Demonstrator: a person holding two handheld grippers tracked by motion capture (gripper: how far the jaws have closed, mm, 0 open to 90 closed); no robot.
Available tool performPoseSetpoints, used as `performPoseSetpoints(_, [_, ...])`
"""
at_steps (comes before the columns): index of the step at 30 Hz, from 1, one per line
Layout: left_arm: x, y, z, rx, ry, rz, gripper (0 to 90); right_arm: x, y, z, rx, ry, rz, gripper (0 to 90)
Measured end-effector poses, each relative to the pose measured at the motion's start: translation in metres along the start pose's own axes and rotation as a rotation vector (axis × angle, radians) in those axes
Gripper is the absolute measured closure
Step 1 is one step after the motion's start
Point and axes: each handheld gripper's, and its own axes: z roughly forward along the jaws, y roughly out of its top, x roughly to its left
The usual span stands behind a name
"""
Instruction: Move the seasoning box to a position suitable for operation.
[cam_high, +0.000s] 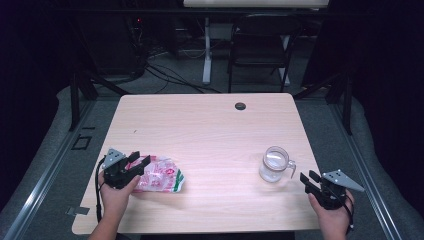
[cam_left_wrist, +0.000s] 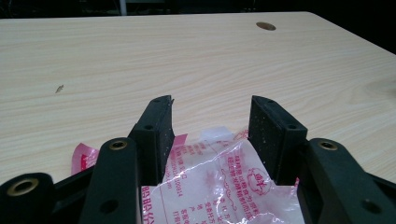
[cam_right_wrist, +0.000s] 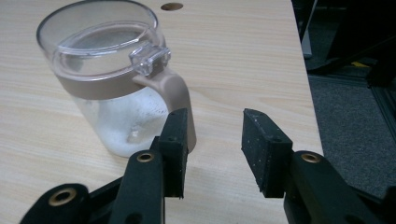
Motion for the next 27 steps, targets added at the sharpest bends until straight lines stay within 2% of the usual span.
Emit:
performPoseSetpoints(3, [-0.001, 0.000, 0.002, 0.007, -0.005, 0.005, 50.3, 0.001, 0.000, -0.001, 0.006, -0.002, -0.006, 61.5])
performPoseSetpoints(5, [-0.001, 0.001, 0.003, 0.005, -0.008, -0.006, 50.4, 0.003, 0.000, -0.001, -0.009, -0.003, -0.001, 61.8])
performPoseSetpoints(9, [0.000, 0.002, 0.004, -0.007, -0.015, -0.027, 51.2, 0.003, -0.001, -0.002, 0.017, -0.006, -0.018, 62.4])
performPoseSetpoints(13, [-0.001, 0.000, 0.002, 0.018, -0.008, -0.005, 51.5, 0.004, 0.000, 0.000, 0.021, -0.005, -0.012, 62.5])
performPoseSetpoints(16, [-0.002, -0.001, -0.006, -0.006, 0.000, 0.004, 51.5, 0.009, 0.002, 0.003, 0.028, 0.004, -0.030, 62.6])
performPoseSetpoints(20, [-0.002, -0.005, -0.012, -0.009, 0.012, -0.005, 51.4, 0.017, 0.005, 0.008, 0.046, 0.012, -0.082, 62.7])
performPoseSetpoints(27, [0.002, -0.009, -0.021, -0.001, 0.033, -0.014, 51.4, 0.019, 0.008, 0.028, 0.082, 0.029, -0.098, 63.1])
